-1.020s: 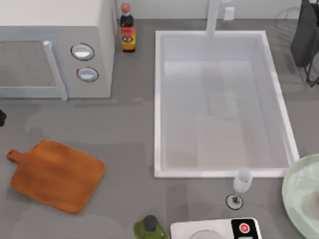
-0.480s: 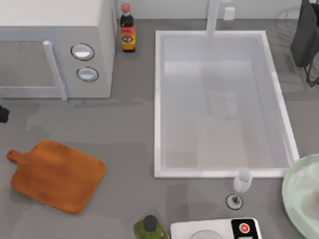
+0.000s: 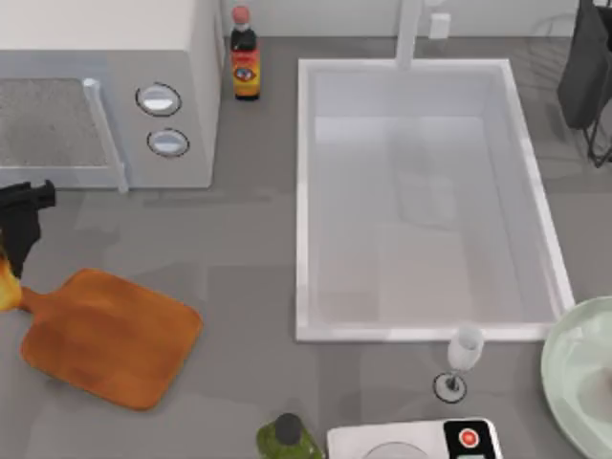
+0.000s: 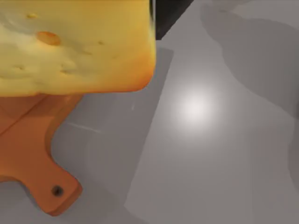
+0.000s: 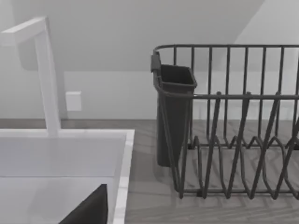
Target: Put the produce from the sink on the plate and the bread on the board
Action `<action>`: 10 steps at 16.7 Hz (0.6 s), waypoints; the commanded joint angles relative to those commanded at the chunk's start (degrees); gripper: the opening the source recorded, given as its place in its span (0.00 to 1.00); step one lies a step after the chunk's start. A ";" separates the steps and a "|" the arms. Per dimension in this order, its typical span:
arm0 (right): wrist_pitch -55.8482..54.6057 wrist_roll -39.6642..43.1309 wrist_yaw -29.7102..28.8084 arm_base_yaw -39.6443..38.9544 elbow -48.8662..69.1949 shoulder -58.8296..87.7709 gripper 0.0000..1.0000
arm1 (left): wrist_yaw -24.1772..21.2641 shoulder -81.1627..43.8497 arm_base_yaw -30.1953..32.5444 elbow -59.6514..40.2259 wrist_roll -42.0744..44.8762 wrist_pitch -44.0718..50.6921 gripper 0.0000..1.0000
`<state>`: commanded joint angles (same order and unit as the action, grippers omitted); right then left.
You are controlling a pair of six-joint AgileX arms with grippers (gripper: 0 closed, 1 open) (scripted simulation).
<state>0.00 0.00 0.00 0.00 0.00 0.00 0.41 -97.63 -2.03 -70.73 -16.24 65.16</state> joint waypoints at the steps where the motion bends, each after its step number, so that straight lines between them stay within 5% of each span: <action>1: 0.00 0.00 0.00 0.00 0.00 0.00 1.00 | 0.11 -0.26 0.83 0.01 -4.68 -0.13 0.00; 10: 0.00 0.00 0.00 0.00 0.00 0.00 1.00 | 0.89 -1.11 8.84 1.27 -49.79 -2.53 0.00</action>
<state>0.00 0.00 0.00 0.00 0.00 0.00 1.30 -98.74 6.82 -69.46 -66.04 62.63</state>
